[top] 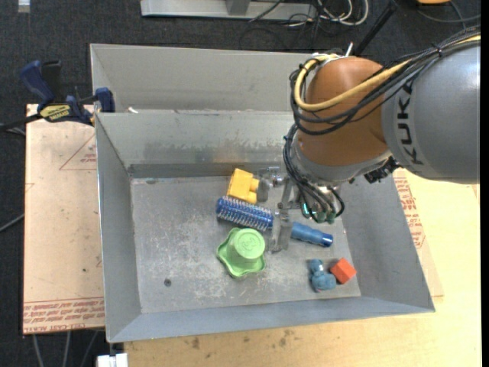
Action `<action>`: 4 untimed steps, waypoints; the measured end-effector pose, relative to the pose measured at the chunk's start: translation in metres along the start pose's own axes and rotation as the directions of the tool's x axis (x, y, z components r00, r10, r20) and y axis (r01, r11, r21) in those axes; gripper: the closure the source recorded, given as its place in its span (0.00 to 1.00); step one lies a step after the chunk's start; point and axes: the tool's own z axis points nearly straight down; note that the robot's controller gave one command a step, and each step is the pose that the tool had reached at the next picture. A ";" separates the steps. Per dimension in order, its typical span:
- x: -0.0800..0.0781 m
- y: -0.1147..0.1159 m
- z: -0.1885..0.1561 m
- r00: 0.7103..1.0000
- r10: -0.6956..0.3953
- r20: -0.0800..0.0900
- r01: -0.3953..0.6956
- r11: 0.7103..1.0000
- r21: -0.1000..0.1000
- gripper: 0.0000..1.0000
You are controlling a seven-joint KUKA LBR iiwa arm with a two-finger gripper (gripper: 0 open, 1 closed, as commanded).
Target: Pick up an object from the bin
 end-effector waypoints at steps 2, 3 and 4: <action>-0.108 -0.001 0.139 0.999 0.049 0.014 -0.049 0.999 -0.005 0.00; -0.109 0.000 0.138 0.999 0.050 0.016 -0.050 0.999 -0.006 0.00; -0.091 -0.006 0.136 0.994 0.108 0.019 -0.108 0.994 -0.005 0.00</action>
Offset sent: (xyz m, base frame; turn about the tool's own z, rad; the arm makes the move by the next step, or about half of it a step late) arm 0.1040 -0.0025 -0.1406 0.0515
